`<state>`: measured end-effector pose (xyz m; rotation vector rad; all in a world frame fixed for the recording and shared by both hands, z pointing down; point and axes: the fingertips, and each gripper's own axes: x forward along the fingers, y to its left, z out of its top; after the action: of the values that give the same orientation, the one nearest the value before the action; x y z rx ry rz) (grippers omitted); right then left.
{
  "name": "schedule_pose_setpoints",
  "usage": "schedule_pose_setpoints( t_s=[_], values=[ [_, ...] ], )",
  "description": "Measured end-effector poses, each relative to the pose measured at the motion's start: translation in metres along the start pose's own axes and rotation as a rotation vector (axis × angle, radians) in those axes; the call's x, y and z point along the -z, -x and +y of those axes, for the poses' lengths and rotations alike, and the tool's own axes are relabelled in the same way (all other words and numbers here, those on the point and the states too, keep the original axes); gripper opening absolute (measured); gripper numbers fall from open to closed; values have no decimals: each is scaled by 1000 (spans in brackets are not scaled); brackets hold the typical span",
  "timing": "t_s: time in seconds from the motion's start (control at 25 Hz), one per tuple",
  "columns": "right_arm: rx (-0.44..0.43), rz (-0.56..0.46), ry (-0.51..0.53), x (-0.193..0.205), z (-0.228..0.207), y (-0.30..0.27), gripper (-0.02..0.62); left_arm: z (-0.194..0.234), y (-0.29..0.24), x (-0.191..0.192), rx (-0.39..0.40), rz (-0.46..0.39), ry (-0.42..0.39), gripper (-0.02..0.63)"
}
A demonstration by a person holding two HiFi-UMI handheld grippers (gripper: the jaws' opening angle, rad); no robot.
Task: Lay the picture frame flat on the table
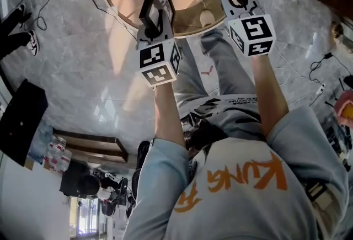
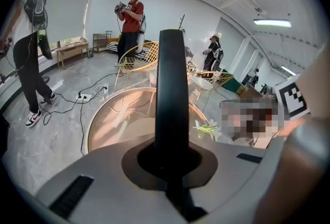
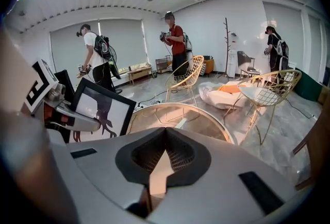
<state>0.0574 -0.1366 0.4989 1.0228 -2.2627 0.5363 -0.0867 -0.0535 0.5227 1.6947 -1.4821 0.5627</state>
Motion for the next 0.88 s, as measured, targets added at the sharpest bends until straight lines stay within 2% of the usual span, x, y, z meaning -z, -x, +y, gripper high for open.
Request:
schedule_pose_setpoints(
  t_s=[0.36, 0.56, 0.76, 0.88],
  values=[
    [-40, 34, 31, 47, -8, -27, -2, 3, -50, 33, 46, 11, 74, 26],
    [-72, 54, 42, 69, -10, -48, -2, -3, -87, 43, 162, 4, 148, 26],
    [-92, 75, 51, 82, -13, -67, -2, 0, -115, 41, 293, -11, 265, 26],
    [-102, 77, 59, 81, -15, -72, -2, 5, -129, 39, 352, 15, 312, 26]
  ],
)
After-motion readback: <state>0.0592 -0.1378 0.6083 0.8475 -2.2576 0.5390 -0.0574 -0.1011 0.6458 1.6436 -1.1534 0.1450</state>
